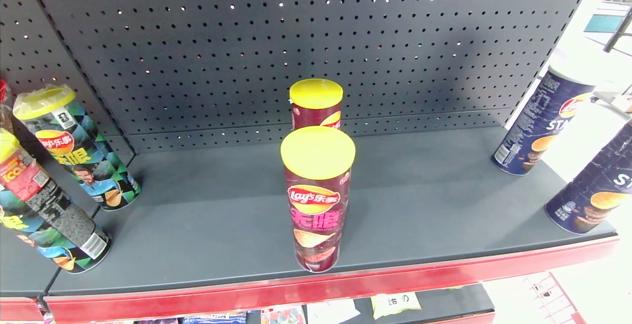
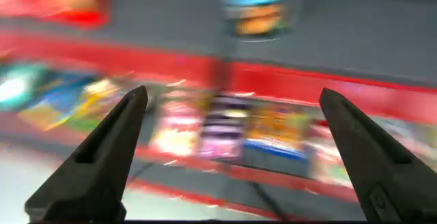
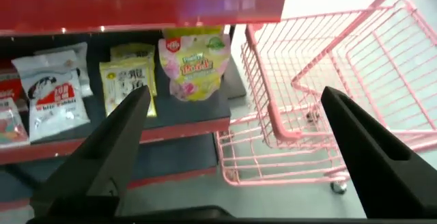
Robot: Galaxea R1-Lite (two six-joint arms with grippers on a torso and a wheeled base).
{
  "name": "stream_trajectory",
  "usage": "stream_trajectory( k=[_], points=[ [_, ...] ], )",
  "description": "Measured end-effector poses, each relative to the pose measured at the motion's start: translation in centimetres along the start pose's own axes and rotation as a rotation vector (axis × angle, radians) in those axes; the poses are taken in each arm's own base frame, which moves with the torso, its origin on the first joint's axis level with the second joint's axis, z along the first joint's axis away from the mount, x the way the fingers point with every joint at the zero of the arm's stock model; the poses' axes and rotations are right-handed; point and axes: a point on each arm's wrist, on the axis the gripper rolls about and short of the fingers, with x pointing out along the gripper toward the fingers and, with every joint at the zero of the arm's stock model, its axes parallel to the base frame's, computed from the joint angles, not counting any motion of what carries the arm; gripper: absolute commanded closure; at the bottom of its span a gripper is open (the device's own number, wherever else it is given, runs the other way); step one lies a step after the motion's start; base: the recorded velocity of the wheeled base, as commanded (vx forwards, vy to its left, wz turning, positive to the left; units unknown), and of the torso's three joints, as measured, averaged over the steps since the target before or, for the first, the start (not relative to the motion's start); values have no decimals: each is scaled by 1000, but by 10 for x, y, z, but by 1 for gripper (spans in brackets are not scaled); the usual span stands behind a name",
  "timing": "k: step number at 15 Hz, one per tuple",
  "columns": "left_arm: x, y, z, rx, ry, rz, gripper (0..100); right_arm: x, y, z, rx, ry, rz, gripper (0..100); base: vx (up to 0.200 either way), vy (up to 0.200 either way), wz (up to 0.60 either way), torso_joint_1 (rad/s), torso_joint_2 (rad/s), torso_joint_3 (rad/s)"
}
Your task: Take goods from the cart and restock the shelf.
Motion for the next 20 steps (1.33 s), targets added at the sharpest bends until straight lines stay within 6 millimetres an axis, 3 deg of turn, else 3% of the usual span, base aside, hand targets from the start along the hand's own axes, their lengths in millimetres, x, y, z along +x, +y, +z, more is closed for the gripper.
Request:
stream_trajectory(
  k=[4, 6, 10, 15, 20],
  points=[
    [5, -4, -15, -18, -21, -88, 0, 25, 5, -3, 42, -246, -27, 0, 0, 0, 0, 0, 0, 0],
    [5, -4, -16, -18, -23, -95, 0, 33, 8, -15, 37, -224, 3, 0, 0, 0, 0, 0, 0, 0],
    [7, -2, -16, -20, -28, 44, 0, 36, 13, -20, 29, -224, 193, 0, 0, 0, 0, 0, 0, 0],
    [14, -3, -14, -14, -164, 9, 0, 39, 13, -27, 135, -185, 140, 0, 0, 0, 0, 0, 0, 0],
    [19, -5, -19, -2, -135, -80, 0, 40, 13, -28, 135, -180, 140, 0, 0, 0, 0, 0, 0, 0]
  ],
)
